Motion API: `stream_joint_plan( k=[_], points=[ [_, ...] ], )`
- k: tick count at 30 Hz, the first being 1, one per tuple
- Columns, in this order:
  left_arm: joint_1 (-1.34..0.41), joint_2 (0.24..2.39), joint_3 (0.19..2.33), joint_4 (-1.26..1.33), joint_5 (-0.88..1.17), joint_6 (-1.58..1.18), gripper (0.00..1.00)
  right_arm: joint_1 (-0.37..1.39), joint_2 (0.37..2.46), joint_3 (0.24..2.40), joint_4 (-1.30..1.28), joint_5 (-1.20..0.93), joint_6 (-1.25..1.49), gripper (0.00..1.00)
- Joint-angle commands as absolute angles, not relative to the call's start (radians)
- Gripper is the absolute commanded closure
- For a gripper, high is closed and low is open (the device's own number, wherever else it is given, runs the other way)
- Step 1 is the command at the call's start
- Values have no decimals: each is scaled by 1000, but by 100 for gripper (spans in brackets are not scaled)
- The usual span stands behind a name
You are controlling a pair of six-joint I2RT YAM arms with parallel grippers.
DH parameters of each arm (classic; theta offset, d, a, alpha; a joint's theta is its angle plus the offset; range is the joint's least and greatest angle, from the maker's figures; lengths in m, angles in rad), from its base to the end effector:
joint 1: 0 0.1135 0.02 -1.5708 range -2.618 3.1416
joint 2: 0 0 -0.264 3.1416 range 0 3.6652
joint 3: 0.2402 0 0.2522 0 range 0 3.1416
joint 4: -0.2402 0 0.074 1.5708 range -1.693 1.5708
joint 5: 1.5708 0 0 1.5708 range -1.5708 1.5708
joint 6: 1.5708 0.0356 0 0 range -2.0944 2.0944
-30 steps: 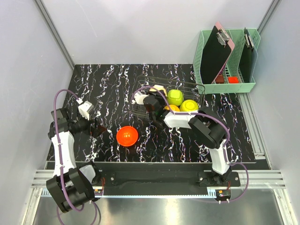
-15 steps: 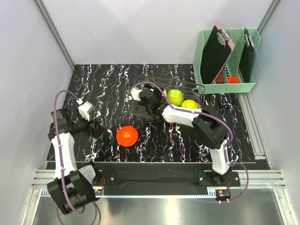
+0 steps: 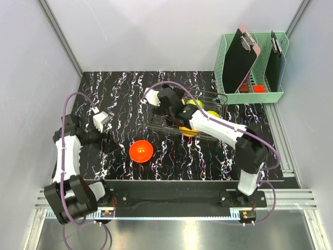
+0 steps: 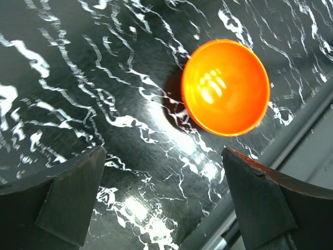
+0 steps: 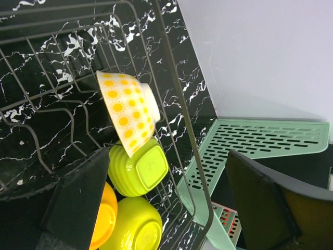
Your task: Load the bowls into the dish rack
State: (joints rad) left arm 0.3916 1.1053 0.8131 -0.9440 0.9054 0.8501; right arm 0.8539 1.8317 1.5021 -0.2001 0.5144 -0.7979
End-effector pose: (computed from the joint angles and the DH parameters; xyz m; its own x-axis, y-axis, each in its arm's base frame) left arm 0.1816 0.0447 0.2456 -0.5738 0.2649 -0.7750 0.6580 0.7125 -0.2436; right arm 0.2957 0.3126 0.2930 0.0383 -0.9046 -0.4246 -0.5011 0.3502 -0.7914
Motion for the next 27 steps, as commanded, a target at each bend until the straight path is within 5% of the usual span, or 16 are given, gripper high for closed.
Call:
stream_joint_plan(
  k=[1, 12, 27],
  points=[
    [279, 1169, 900, -1026, 850, 914, 1, 851, 1726, 1546, -265, 469, -756, 0],
    [26, 1429, 1052, -991, 664, 747, 1, 746, 1612, 1491, -270, 437, -709, 0],
    [-135, 1578, 1005, -842, 439, 669, 1, 735, 1580, 1486, -278, 423, -696, 0]
  ],
)
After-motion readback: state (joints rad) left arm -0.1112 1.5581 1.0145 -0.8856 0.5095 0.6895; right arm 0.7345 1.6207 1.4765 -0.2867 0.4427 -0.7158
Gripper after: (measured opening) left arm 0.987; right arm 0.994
